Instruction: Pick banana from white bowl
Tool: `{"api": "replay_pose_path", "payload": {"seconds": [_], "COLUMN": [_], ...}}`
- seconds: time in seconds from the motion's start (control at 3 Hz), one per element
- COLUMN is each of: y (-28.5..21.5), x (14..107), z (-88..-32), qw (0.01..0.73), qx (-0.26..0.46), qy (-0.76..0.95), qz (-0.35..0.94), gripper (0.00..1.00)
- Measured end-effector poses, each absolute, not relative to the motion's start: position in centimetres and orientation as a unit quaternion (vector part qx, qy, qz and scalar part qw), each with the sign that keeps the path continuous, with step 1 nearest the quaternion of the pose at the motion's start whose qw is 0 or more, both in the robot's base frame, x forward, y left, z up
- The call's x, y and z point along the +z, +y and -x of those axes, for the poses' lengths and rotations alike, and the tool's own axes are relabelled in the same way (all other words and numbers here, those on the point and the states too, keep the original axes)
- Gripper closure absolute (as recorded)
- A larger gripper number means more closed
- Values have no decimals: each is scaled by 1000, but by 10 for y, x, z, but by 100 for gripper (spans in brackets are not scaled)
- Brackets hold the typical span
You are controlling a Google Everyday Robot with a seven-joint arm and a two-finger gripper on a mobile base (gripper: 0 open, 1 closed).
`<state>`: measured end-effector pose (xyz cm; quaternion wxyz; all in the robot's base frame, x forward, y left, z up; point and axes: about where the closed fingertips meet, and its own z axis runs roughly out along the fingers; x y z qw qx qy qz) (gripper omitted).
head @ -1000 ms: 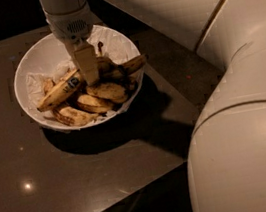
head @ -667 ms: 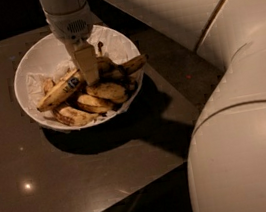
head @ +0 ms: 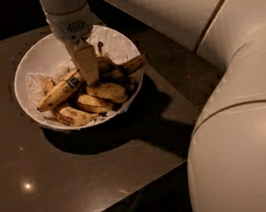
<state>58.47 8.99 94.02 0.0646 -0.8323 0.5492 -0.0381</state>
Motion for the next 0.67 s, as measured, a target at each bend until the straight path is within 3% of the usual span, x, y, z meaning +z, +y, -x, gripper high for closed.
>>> {"api": "replay_pose_path", "payload": {"seconds": [0.67], "y": [90], "x": [940], "z": [-585], "qw": [65], "qx": [-38], "qy": [549], "qz": [832], "gripper": [100]}}
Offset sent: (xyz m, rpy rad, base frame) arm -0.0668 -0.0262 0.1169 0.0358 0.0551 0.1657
